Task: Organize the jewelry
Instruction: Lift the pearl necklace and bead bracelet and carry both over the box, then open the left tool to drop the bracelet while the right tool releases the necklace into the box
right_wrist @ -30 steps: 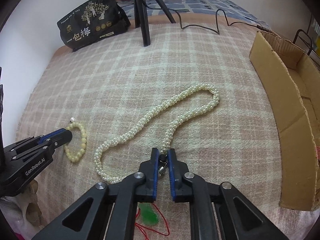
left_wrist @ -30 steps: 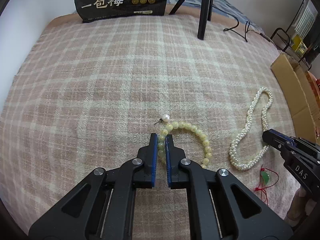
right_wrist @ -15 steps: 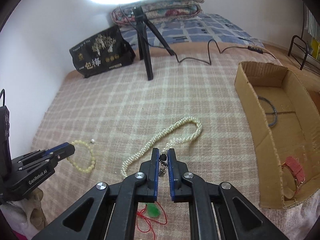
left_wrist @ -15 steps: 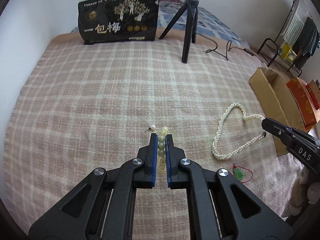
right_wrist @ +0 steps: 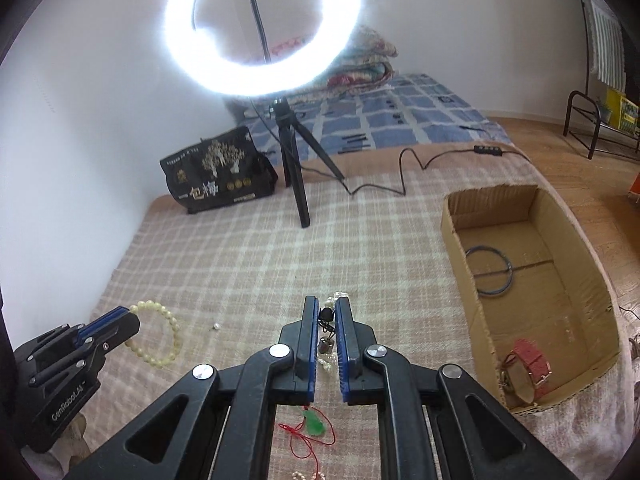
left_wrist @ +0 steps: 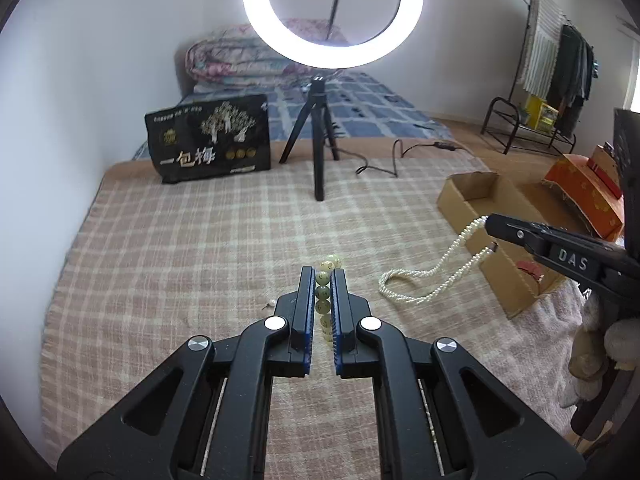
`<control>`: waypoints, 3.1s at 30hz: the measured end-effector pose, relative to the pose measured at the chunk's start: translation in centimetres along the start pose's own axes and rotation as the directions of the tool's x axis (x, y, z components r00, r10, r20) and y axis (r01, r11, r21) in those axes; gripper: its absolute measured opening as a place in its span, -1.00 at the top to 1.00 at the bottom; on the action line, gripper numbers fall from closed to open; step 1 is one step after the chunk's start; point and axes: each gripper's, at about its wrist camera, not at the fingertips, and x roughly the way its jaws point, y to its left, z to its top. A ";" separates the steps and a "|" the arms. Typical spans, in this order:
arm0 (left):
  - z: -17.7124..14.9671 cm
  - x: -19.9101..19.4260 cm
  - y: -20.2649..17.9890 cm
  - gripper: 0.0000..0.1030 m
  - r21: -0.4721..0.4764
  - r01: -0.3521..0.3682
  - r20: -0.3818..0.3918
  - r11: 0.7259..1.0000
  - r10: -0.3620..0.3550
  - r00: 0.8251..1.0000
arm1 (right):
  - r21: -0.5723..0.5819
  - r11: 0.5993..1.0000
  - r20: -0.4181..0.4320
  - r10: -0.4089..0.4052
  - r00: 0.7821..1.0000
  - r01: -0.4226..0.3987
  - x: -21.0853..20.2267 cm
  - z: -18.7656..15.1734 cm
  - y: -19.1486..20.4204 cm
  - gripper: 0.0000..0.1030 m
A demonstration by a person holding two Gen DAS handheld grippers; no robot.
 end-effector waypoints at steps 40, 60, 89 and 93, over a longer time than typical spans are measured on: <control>3.2 -0.9 -11.7 0.90 0.082 0.219 0.018 0.972 -0.221 0.975 | -0.050 0.995 0.215 -0.076 0.974 0.088 -11.6 5.9 -6.6 0.97; 5.8 9.7 -20.4 0.90 0.112 0.339 -0.152 0.934 -0.321 0.935 | 0.085 0.978 0.098 -0.201 0.975 0.193 -9.0 2.4 -20.1 1.00; 8.0 10.7 -21.0 -0.18 0.175 0.336 -0.138 0.926 -0.315 0.939 | 0.106 0.983 0.059 -0.156 0.986 0.149 -8.6 -4.7 -21.5 -0.31; 8.0 9.0 -18.0 -0.24 0.176 0.304 -0.121 0.936 -0.286 0.951 | 0.094 0.986 0.063 -0.142 0.988 0.136 -9.1 -5.9 -20.2 -0.54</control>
